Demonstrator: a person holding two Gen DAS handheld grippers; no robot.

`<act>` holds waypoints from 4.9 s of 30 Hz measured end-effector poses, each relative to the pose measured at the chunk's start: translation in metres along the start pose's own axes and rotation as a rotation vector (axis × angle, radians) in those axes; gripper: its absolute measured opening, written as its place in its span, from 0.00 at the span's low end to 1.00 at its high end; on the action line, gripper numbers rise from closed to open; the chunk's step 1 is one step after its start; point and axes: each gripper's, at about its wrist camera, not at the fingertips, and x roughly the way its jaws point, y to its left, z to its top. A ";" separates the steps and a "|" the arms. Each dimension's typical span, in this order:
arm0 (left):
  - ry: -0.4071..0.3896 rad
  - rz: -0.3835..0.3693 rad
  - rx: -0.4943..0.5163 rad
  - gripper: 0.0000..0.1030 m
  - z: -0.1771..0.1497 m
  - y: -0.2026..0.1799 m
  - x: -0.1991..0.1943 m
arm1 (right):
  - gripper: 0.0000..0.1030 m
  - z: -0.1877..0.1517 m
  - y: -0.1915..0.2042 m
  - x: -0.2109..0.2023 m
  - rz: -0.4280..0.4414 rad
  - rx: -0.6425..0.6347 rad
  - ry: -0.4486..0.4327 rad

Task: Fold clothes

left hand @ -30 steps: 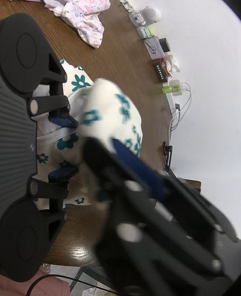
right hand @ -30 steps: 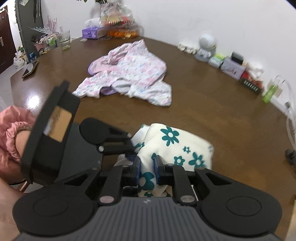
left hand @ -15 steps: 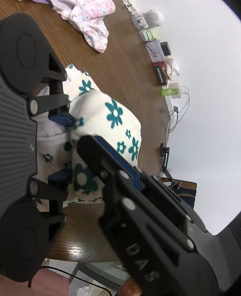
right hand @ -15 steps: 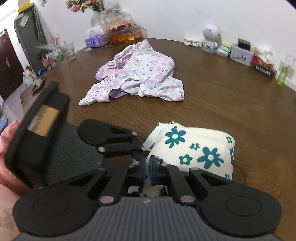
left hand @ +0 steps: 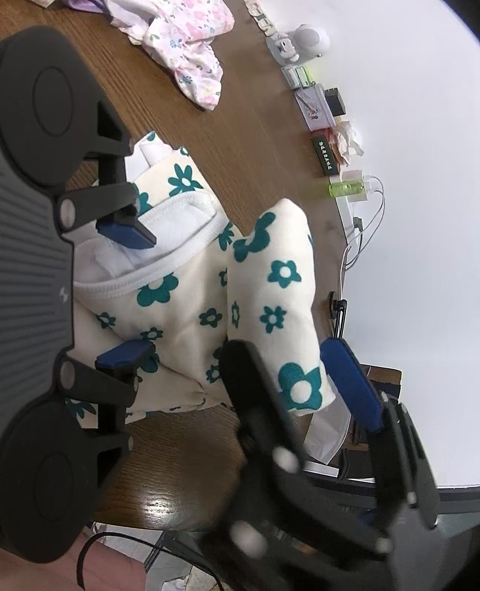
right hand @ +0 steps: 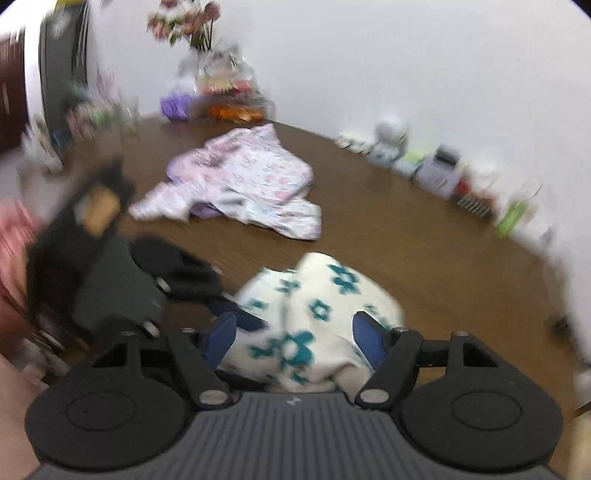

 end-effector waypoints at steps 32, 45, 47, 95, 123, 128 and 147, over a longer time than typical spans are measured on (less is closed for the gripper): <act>0.005 0.124 -0.084 0.55 -0.020 0.027 -0.077 | 0.30 -0.017 0.027 0.044 0.116 -0.076 0.046; -0.012 0.081 -0.133 0.42 0.033 0.028 -0.047 | 0.78 -0.027 0.045 0.041 0.189 -0.104 -0.015; 0.016 0.079 -0.143 0.40 0.029 0.031 -0.037 | 0.78 -0.028 0.038 0.030 0.207 -0.094 -0.020; 0.040 0.222 -0.119 0.46 0.015 -0.023 -0.026 | 0.26 -0.026 -0.074 0.085 0.275 0.131 -0.045; 0.016 0.233 -0.268 0.52 0.007 -0.016 -0.033 | 0.64 -0.056 -0.039 0.036 0.199 0.107 -0.048; 0.018 0.192 -0.329 0.54 -0.002 -0.007 -0.030 | 0.66 -0.064 -0.030 0.040 0.179 0.079 -0.050; -0.079 0.237 -0.407 0.92 0.006 -0.006 -0.063 | 0.99 -0.067 -0.041 0.008 0.155 0.121 -0.188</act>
